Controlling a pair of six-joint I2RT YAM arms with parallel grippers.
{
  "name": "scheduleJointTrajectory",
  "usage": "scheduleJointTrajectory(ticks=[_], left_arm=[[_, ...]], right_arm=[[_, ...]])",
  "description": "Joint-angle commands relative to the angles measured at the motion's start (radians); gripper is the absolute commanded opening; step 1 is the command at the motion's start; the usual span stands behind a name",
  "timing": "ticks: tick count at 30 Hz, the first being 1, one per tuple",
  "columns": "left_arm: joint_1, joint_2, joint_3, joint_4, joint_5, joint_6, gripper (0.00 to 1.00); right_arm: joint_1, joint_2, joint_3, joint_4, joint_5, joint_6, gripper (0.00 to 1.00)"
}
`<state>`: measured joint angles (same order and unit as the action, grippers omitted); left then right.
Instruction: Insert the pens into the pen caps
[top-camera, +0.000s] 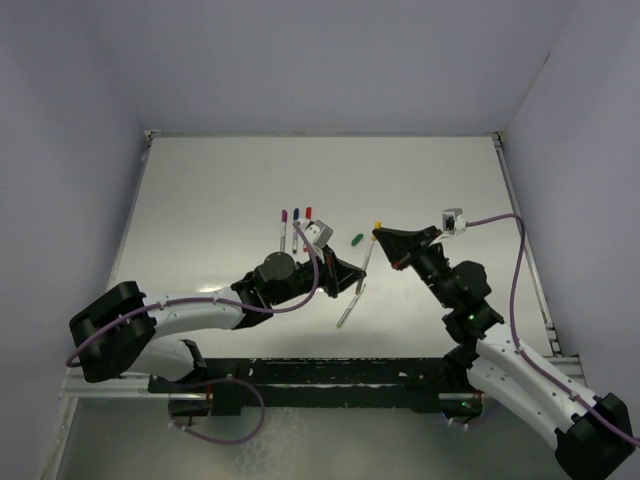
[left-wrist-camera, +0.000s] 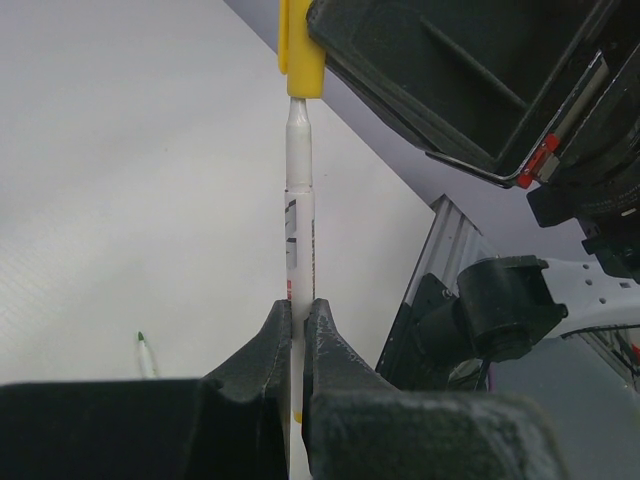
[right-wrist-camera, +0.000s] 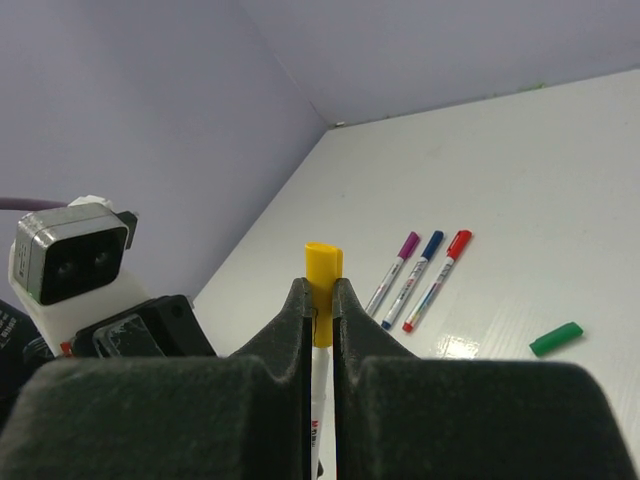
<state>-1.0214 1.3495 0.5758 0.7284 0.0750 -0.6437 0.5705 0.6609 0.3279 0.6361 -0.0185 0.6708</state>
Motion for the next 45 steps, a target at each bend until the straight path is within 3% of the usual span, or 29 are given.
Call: scheduleJointTrajectory(ticks=[1, 24, 35, 45], left_arm=[[0.003, -0.025, 0.001, 0.069, -0.016, -0.002, 0.00], [0.011, 0.040, 0.022, 0.221, -0.093, 0.013, 0.00], [0.076, 0.037, -0.007, 0.413, -0.015, -0.033, 0.00], [0.122, 0.019, 0.066, 0.355, 0.032, -0.005, 0.00]], right_arm=[[0.005, 0.006, -0.009, 0.060, -0.024, 0.005, 0.00], [0.005, 0.030, -0.052, 0.029, -0.199, 0.069, 0.00], [0.005, 0.080, -0.055, 0.035, -0.296, 0.059, 0.00], [0.015, 0.064, -0.036, -0.151, -0.250, -0.015, 0.00]])
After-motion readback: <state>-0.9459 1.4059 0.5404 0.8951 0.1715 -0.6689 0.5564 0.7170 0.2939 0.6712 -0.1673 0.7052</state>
